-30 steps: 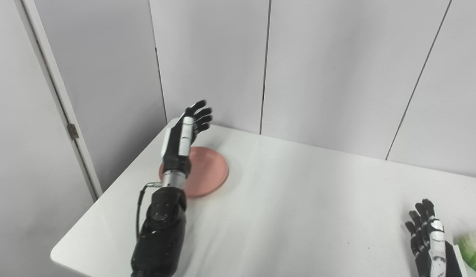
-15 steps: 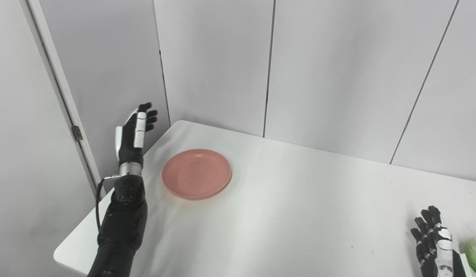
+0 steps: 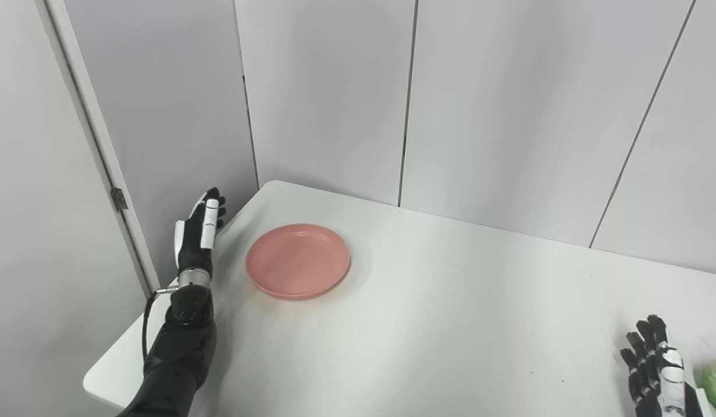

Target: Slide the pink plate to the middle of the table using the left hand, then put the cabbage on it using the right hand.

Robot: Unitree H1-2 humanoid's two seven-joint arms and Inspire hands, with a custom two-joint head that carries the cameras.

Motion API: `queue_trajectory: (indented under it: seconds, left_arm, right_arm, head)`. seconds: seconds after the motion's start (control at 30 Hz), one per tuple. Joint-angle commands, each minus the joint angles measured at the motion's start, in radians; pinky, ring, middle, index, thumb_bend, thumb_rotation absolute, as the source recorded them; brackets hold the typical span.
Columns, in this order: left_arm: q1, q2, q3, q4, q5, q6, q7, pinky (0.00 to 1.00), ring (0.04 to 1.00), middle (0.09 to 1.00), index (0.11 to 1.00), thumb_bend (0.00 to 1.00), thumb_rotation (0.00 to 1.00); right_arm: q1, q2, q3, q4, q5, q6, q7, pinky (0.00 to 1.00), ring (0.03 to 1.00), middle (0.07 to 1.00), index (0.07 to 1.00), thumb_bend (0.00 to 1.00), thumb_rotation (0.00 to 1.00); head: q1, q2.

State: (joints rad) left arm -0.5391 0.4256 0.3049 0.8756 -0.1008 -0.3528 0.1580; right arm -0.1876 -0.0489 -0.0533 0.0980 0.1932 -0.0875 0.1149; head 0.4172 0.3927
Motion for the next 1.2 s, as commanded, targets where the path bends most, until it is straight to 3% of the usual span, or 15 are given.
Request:
queue_trajectory:
  seconds: [0.0, 0.27, 0.5, 0.67, 0.97, 1.17]
  left_arm:
    - [-0.052, 0.009, -0.013, 0.008, -0.002, -0.041, -0.025, 0.84, 0.853, 0.851, 0.837, 0.74, 1.0]
    - [-0.079, -0.044, -0.018, 0.075, -0.069, -0.058, -0.097, 0.84, 0.86, 0.853, 0.846, 0.76, 1.0]
    - [-0.073, -0.086, -0.032, 0.051, -0.107, -0.029, -0.175, 0.89, 0.879, 0.863, 0.856, 0.76, 1.0]
    - [-0.062, -0.112, -0.027, -0.004, -0.132, 0.037, -0.201, 0.87, 0.87, 0.849, 0.841, 0.76, 1.0]
    - [-0.025, -0.164, -0.038, -0.192, -0.183, 0.181, -0.242, 0.86, 0.853, 0.836, 0.828, 0.78, 1.0]
    - [-0.006, -0.213, -0.035, -0.28, -0.278, 0.269, -0.32, 0.86, 0.854, 0.836, 0.822, 0.76, 1.0]
  right_arm:
    - [-0.001, 0.007, -0.001, -0.023, 0.003, 0.002, -0.003, 1.0, 1.0, 1.0, 1.0, 0.59, 0.99]
    - [0.001, 0.01, -0.004, -0.027, 0.005, 0.002, -0.011, 1.0, 1.0, 1.0, 1.0, 0.59, 0.97]
    - [0.007, 0.015, 0.0, -0.046, -0.005, 0.02, -0.027, 1.0, 1.0, 1.0, 1.0, 0.58, 0.96]
    - [0.009, 0.011, 0.003, -0.047, -0.005, 0.023, -0.025, 1.0, 1.0, 1.0, 1.0, 0.58, 0.96]
    - [0.013, 0.013, 0.016, -0.055, -0.029, 0.031, -0.033, 1.0, 1.0, 1.0, 1.0, 0.62, 0.95]
    - [0.011, 0.024, 0.026, -0.043, -0.054, 0.013, -0.043, 1.0, 1.0, 1.0, 1.0, 0.67, 0.94]
  head:
    - [-0.002, 0.004]
    - [-0.002, 0.01]
    - [-0.003, 0.009]
    - [-0.013, 0.015]
    - [-0.081, 0.047]
    - [-0.151, 0.076]
